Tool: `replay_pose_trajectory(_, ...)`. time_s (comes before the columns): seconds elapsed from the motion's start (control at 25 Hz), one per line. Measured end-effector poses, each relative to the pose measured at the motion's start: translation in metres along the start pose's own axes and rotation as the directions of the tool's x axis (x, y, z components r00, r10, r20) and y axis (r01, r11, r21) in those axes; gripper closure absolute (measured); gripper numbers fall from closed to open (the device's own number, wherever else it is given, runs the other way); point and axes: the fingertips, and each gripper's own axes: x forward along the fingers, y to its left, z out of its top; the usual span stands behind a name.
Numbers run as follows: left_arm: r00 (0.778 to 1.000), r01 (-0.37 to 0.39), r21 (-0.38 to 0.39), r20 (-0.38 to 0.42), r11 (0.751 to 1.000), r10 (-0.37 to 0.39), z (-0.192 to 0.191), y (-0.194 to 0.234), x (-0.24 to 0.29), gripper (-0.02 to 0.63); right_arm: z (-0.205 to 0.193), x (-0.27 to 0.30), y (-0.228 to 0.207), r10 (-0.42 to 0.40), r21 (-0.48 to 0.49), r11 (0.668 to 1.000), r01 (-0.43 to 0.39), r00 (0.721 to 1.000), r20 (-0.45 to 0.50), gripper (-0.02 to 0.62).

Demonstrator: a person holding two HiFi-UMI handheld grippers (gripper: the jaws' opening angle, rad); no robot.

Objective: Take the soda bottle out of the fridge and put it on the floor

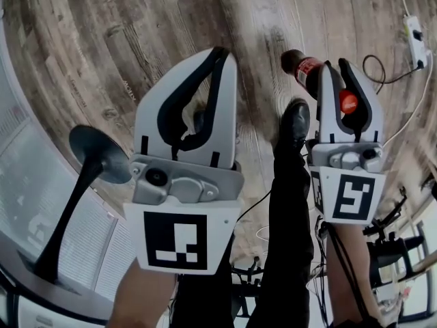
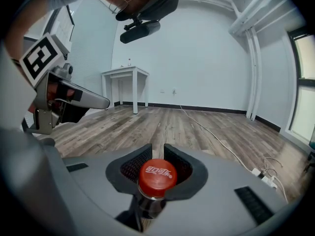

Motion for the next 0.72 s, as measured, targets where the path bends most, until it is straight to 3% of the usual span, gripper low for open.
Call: replay_pose_trajectory(0.72,1.0,-0.001,0.007,-0.017,1.0,0.001,-0.025,0.004,-0.002,0.59,-0.053,0.013,0.001,-0.02,-0.034,0.999,0.018,0.998,-0.053,0.506)
